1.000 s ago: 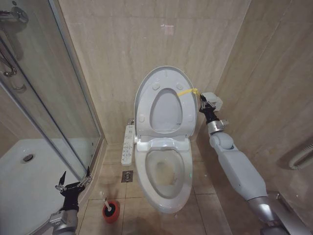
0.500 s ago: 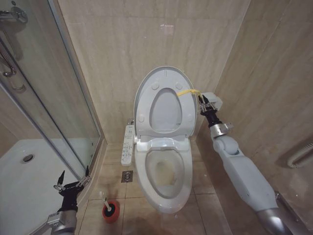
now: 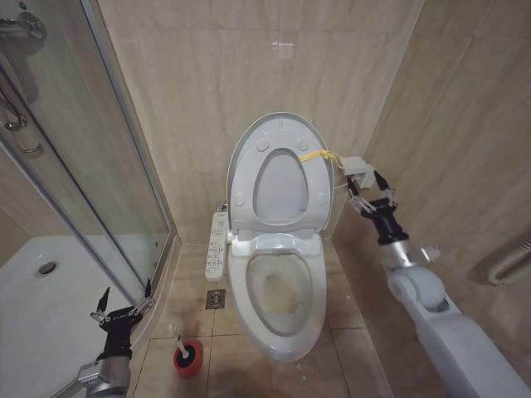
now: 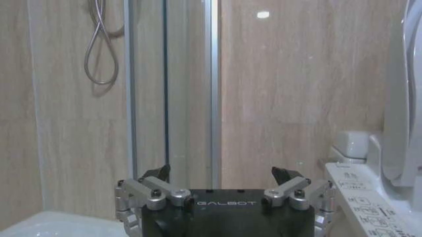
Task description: Open the toilet lid, clean the toilet bowl with a toilet brush, close the toilet lid, and flush.
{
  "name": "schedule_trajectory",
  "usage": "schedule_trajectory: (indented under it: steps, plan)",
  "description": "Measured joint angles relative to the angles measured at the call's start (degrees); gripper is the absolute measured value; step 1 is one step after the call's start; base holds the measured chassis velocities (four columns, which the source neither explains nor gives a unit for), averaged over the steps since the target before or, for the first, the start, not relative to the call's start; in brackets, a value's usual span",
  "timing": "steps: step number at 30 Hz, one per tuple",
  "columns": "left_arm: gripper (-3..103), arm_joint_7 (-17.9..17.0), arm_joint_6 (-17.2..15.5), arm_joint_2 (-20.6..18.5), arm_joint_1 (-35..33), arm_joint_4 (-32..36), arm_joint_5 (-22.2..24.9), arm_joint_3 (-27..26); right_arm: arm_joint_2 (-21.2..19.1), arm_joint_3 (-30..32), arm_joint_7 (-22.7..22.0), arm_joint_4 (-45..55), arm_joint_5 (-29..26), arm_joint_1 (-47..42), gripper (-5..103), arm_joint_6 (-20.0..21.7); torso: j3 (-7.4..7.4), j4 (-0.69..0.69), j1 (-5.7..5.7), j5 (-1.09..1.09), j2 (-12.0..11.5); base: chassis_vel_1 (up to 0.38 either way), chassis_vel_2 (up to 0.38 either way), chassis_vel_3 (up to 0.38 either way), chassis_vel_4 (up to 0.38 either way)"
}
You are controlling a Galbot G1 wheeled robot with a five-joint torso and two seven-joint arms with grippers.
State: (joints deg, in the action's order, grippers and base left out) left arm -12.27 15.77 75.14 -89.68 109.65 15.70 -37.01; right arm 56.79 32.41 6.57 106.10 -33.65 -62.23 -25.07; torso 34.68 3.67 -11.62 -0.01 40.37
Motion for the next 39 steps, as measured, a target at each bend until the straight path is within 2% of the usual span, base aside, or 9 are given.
schedule_trajectory:
  steps: [1,17,25,28,29,31,32,34,39]
  plan:
    - [100,0.01,0.01,-0.04,-0.02,0.24,0.03,0.0,0.91,1.1,-0.26,2.11,0.05,-2.73,90,-0.06,0.0,-0.01,0.0,0.0,0.0,0.0,0.0,0.0,0.0]
    - [100,1.72,0.01,-0.49,-2.75,4.81,-1.74,1.65,13.68,9.38,-3.56,16.99,5.36,-31.36,100,-2.11,0.0,0.0,0.0,-0.01,0.01,0.0,0.0,0.0,0.0]
    - [100,5.51,5.87,-0.73,-4.59,4.74,-4.64,0.35,20.88,9.21,-6.86,15.09,12.33,-37.83,100,-7.78,0.0,0.01,0.01,0.01,0.01,0.0,0.0,0.0,0.0]
    - [100,17.42,14.09,-1.49,-4.25,-0.91,2.21,-0.87,23.89,9.04,-7.2,11.94,16.31,-35.38,100,-9.95,0.0,-0.01,0.0,0.0,0.0,0.0,0.0,0.0,0.0]
    - [100,17.42,14.09,-1.49,-4.25,-0.91,2.21,-0.87,23.89,9.04,-7.2,11.94,16.31,-35.38,100,-9.95,0.0,-0.01,0.0,0.0,0.0,0.0,0.0,0.0,0.0]
    - [100,30.25,20.16,-2.36,-1.76,-8.27,8.17,-2.46,25.06,9.07,-7.12,10.26,17.59,-33.14,100,-10.54,0.01,-0.01,0.0,0.0,0.0,0.0,0.0,0.0,0.0]
    - [100,30.25,20.16,-2.36,-1.76,-8.27,8.17,-2.46,25.06,9.07,-7.12,10.26,17.59,-33.14,100,-10.54,0.01,-0.01,0.0,0.0,0.0,0.0,0.0,0.0,0.0]
    - [100,40.48,24.51,-3.63,1.59,-16.55,12.47,-3.61,25.16,8.61,-7.16,8.81,17.61,-31.86,100,-10.8,0.01,0.01,-0.01,-0.02,0.0,0.0,0.0,0.0,0.0]
    - [100,50.18,26.56,-4.44,7.02,-30.09,18.5,-1.84,25.39,7.57,-7.13,6.58,17.71,-29.84,100,-11.39,0.01,0.0,-0.01,-0.02,-0.01,0.0,0.0,0.0,0.0]
